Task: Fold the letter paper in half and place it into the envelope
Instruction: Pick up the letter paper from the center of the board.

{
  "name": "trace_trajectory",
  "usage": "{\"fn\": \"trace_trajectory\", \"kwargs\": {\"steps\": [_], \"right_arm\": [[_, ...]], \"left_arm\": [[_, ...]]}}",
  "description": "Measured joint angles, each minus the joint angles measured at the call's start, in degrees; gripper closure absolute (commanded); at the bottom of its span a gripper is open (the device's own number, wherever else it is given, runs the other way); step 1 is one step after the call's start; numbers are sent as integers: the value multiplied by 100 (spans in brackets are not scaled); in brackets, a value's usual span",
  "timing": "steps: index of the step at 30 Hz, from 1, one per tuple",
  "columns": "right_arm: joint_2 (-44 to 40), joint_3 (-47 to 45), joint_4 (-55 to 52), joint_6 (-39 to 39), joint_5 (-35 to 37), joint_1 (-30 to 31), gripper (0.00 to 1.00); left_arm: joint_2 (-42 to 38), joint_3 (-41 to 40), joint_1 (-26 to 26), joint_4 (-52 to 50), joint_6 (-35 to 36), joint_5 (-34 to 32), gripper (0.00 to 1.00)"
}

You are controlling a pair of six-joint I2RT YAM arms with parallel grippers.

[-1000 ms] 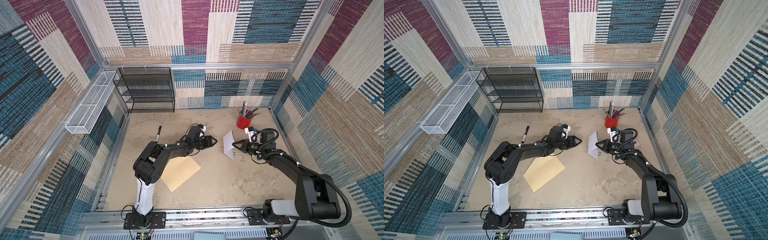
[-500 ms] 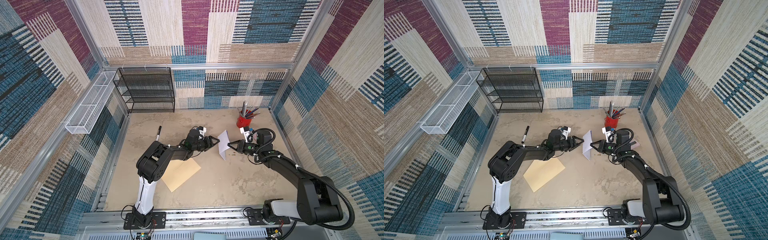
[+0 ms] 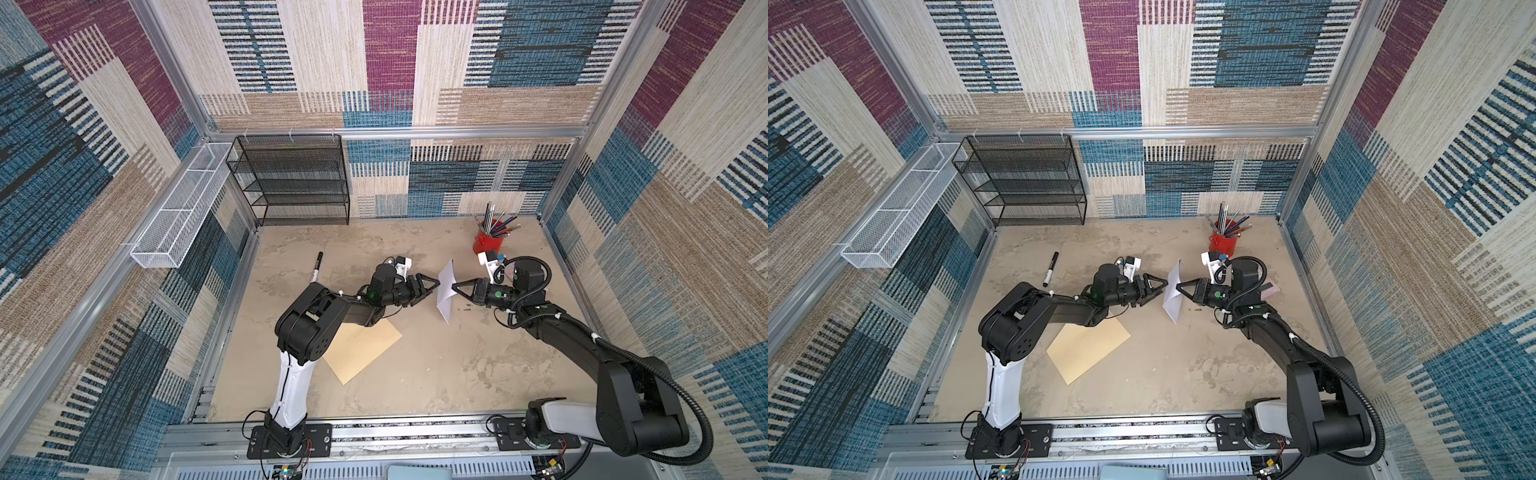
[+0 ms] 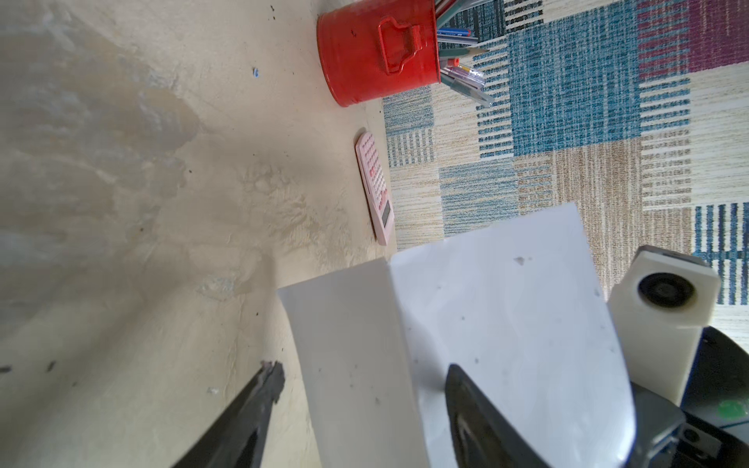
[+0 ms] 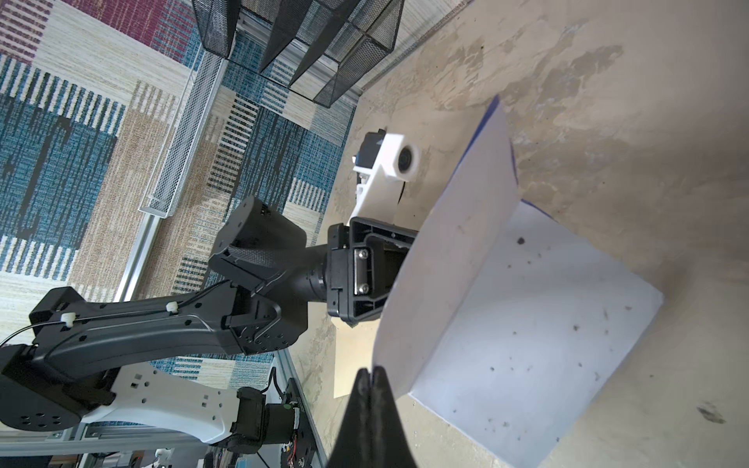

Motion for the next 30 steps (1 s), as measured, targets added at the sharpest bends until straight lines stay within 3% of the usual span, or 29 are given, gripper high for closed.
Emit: {"fn": "trace_trajectory", "kwargs": {"steps": [3,7,20,30], "right_arm": [[-101,-15,76,83,-63,44,100],[-210,-66,164,138,-74,175,100],[-529,-391,837,354,-264,297,100],[-452,-822,1346,538,-382,306,100]], "left_arm": [[9,-9,4,262,-157,48,19],[122,4,4,710,-472,212,0],[350,-39,2,2310,-1674,601,1],[238,-96,2,2933,-2243,748,0]]}}
